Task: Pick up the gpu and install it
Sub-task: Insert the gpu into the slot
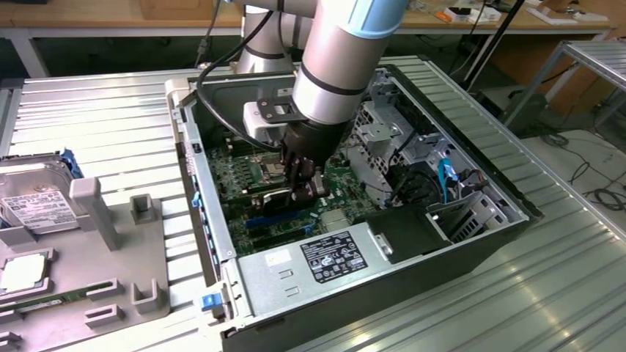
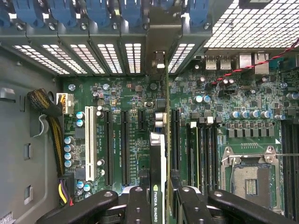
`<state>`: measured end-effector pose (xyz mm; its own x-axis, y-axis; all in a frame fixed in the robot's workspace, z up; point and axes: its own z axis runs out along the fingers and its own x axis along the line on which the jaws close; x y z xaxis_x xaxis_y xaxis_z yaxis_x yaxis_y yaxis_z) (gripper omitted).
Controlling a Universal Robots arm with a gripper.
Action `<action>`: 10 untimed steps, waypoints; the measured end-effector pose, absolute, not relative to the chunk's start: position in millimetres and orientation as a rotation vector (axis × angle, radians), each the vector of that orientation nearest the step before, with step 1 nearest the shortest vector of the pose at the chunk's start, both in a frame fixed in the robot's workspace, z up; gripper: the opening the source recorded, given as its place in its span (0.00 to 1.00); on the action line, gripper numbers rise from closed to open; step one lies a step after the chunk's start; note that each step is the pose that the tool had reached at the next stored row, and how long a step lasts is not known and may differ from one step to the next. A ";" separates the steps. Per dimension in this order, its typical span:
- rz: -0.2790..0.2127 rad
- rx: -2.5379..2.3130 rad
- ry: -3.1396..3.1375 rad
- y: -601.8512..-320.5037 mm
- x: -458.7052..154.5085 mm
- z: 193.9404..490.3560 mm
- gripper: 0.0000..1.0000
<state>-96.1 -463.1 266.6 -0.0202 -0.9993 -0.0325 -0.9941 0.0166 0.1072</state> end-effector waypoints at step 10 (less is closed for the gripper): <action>-0.153 2.162 -2.202 -463.1 -96.2 262.7 0.27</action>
<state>-96.2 -463.1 262.7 -0.0201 -0.9993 -0.0320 -0.9941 0.0166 0.1072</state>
